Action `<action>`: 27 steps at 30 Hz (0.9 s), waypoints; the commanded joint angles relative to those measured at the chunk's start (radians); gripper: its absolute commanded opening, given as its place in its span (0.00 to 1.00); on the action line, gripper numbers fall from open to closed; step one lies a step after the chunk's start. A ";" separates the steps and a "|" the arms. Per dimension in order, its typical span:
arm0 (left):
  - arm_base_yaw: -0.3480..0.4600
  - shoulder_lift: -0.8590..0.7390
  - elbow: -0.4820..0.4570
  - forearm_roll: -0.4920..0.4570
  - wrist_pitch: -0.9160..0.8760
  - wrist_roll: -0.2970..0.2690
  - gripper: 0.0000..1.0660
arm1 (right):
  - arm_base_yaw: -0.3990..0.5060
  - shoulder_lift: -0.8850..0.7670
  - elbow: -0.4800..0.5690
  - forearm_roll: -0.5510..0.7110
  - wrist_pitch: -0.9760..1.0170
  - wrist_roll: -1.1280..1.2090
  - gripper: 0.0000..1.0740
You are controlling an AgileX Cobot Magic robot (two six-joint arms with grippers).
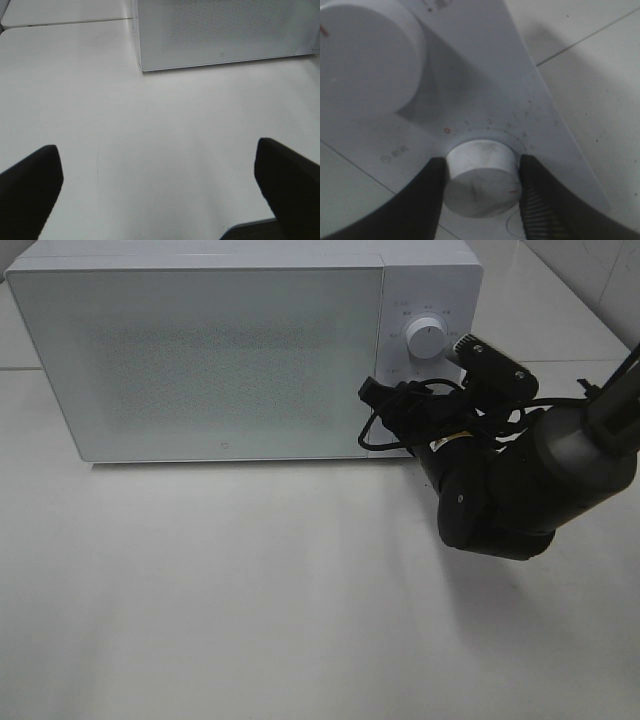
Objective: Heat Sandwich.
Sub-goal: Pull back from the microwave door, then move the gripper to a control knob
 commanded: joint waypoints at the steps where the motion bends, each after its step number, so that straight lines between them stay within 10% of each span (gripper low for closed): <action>1: 0.004 -0.026 0.001 -0.005 -0.010 -0.002 0.95 | -0.004 0.002 -0.010 -0.060 0.028 0.200 0.15; 27: 0.004 -0.026 0.001 -0.005 -0.010 -0.002 0.95 | -0.004 0.002 -0.009 -0.114 0.043 1.257 0.16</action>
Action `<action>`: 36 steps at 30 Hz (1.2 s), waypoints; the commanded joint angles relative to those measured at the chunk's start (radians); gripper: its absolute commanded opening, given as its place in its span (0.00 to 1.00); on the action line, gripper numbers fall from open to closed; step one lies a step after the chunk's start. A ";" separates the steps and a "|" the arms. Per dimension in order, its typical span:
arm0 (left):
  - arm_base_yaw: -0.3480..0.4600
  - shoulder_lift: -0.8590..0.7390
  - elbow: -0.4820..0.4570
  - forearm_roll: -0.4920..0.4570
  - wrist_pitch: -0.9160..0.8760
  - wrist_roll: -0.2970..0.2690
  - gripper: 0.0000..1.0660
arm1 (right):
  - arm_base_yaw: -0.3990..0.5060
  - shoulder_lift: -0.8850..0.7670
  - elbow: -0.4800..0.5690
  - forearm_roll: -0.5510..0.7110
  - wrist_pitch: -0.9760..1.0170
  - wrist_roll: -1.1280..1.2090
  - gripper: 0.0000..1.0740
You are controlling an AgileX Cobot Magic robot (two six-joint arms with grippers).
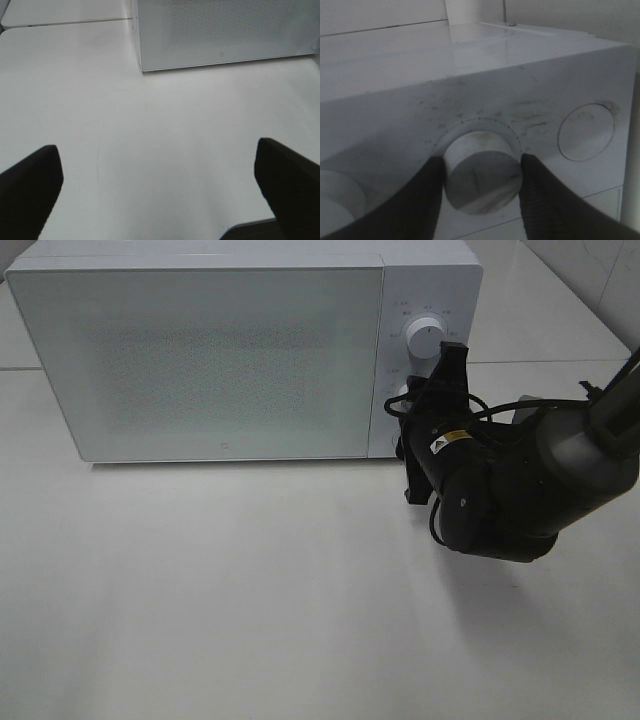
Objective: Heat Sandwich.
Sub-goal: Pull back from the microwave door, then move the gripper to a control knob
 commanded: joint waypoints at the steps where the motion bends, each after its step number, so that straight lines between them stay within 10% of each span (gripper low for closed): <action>1: 0.004 -0.026 0.001 -0.005 -0.010 -0.002 0.95 | -0.004 0.002 -0.019 -0.091 0.049 0.091 0.16; 24: 0.004 -0.026 0.001 -0.005 -0.010 -0.002 0.95 | -0.005 0.002 -0.019 -0.106 0.056 0.058 0.25; 36: 0.004 -0.026 0.001 -0.005 -0.010 -0.002 0.95 | -0.005 0.002 -0.019 -0.085 0.018 -0.004 0.68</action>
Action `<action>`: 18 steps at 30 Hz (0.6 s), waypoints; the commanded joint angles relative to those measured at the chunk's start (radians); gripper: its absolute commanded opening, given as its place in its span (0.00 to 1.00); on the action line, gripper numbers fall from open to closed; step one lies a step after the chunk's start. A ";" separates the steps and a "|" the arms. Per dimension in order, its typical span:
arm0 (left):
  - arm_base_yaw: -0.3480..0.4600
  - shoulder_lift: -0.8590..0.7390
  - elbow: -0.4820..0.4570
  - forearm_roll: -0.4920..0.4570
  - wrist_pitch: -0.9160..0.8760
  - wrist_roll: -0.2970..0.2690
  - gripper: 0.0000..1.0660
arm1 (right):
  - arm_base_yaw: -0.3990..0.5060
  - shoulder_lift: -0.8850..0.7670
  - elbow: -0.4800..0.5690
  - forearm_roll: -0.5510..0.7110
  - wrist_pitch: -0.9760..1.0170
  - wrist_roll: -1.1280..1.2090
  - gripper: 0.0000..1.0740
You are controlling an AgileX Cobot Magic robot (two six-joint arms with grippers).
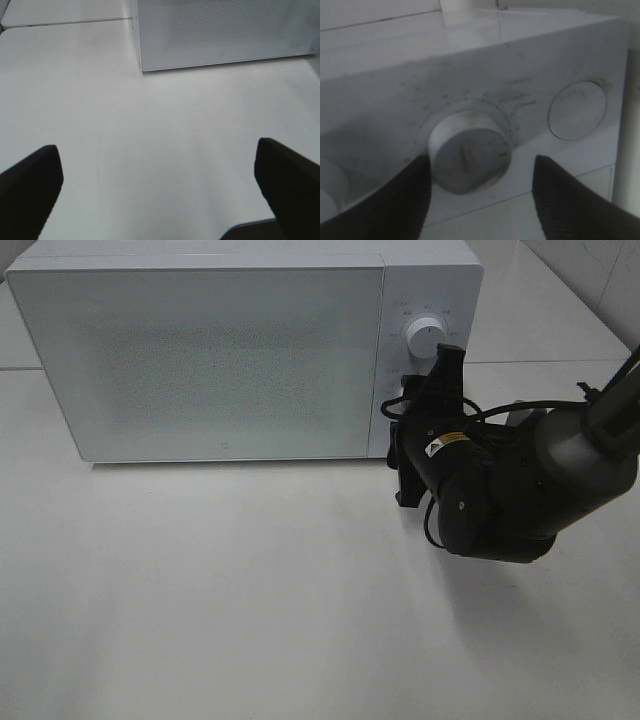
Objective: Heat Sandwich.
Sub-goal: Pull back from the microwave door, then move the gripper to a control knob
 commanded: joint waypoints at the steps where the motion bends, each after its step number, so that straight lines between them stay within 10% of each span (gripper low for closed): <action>1: 0.004 -0.026 0.001 -0.005 -0.010 -0.002 0.95 | -0.003 0.002 -0.020 -0.048 0.002 -0.030 0.74; 18: 0.004 -0.026 0.001 -0.005 -0.010 -0.002 0.95 | -0.003 -0.040 0.003 -0.072 0.014 -0.137 0.71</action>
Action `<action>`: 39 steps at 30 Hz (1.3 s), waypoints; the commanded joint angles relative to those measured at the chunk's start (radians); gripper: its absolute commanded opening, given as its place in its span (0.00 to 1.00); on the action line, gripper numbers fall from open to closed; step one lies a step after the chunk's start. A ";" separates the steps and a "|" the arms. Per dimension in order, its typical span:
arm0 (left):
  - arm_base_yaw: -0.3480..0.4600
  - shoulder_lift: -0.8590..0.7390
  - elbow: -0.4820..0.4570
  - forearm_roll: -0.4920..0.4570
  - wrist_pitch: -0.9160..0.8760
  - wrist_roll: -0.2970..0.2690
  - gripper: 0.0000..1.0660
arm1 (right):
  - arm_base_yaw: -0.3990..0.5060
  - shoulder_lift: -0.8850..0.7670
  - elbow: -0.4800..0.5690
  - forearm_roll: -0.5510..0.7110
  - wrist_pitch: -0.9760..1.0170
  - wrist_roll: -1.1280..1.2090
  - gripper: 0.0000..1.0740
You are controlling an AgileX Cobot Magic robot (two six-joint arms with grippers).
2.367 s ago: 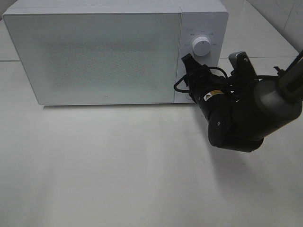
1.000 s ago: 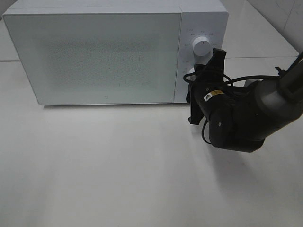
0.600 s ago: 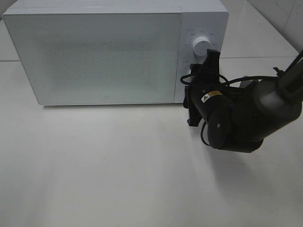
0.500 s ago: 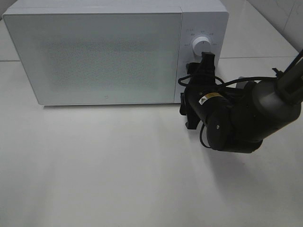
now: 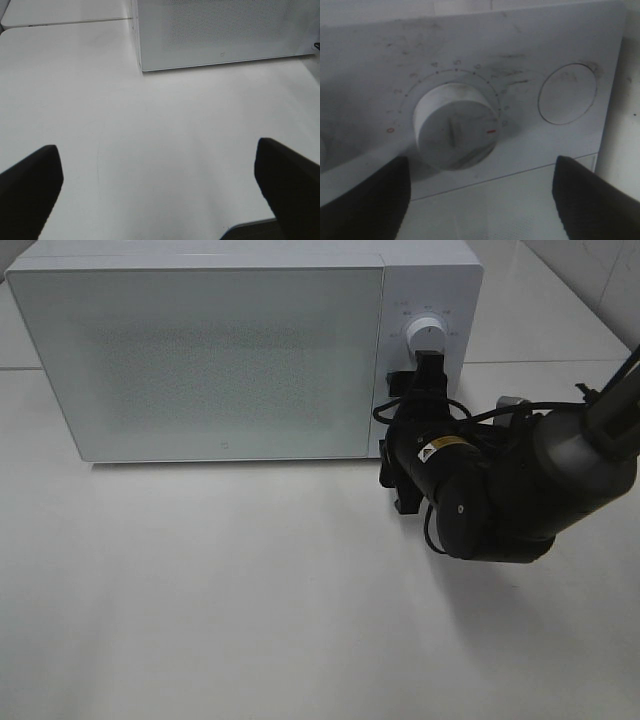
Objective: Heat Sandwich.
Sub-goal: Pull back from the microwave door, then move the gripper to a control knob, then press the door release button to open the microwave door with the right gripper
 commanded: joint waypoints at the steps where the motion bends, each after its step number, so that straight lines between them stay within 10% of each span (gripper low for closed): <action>1: 0.004 -0.026 0.001 -0.005 -0.010 -0.002 0.95 | -0.008 -0.033 -0.003 -0.021 -0.020 -0.051 0.71; 39: 0.004 -0.026 0.001 -0.005 -0.010 -0.002 0.95 | -0.008 -0.496 0.043 -0.112 1.271 -1.562 0.71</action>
